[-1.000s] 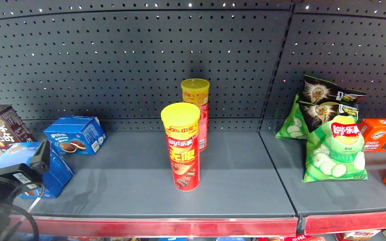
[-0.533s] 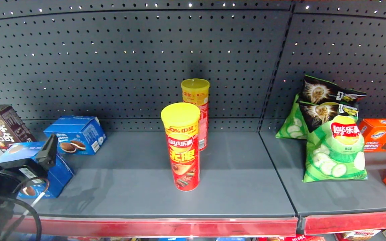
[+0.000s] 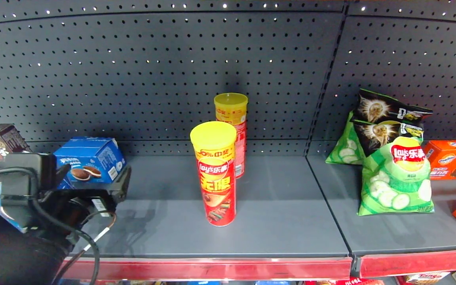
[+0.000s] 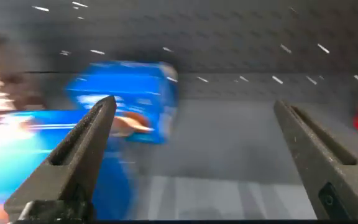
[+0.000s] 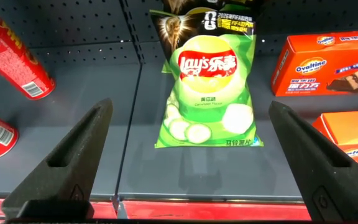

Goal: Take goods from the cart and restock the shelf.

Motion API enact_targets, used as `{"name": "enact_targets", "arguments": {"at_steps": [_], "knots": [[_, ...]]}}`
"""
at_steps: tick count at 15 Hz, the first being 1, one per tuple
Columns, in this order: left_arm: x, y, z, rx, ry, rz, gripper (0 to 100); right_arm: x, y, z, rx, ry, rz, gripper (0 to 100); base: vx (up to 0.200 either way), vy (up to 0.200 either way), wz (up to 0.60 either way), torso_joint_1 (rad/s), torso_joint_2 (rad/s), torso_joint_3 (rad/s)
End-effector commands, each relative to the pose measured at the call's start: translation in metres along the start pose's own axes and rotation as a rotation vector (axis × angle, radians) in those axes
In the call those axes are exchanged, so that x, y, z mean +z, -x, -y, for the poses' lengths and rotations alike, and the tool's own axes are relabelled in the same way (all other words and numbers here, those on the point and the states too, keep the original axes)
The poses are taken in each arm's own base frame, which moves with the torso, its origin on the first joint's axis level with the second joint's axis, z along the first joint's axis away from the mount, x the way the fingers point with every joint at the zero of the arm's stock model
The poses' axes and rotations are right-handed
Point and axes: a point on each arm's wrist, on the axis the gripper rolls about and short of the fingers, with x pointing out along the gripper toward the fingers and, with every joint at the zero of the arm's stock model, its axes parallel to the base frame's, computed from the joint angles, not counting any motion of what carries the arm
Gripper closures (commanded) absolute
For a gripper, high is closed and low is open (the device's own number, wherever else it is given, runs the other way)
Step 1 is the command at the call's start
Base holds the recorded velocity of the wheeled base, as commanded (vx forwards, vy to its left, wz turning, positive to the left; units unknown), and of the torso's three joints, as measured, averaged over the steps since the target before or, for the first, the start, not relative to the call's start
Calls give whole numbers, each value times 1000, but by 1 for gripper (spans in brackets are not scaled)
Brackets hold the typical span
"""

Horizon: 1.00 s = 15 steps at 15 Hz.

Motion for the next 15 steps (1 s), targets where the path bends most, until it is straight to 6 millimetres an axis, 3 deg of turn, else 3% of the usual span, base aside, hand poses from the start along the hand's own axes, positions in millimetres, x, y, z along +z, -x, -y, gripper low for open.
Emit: {"name": "enact_targets", "arguments": {"at_steps": [1, 4, 6, 8, 12, 15], "knots": [[-20, -21, 31, -76, -29, -65, 0, 0, 0, 0, -3, 0, 0, 0, 0, 0, 0, 0, 0, 0], [-38, -32, 58, -138, -45, -110, 0, -1, -1, 1, -8, 0, -3, 0, 0, 0, 0, 0, 0, 0], [-50, -37, 64, -150, -64, -142, 0, -1, -1, 1, -16, -1, -3, 0, 0, 0, 0, 0, 0, 0], [-57, -43, 71, -155, -70, -152, 0, -1, 0, 2, -18, -1, -2, 0, 0, 0, 0, 0, 0, 0], [-65, -48, 106, -233, -56, -137, 0, -4, -1, 3, -29, 0, -9, 0, 0, 0, 0, 0, 0, 0], [-70, -49, 114, -249, -61, -143, 0, -6, -1, 3, -31, 1, -12, 0, 0, 0, 0, 0, 0, 0]]}}
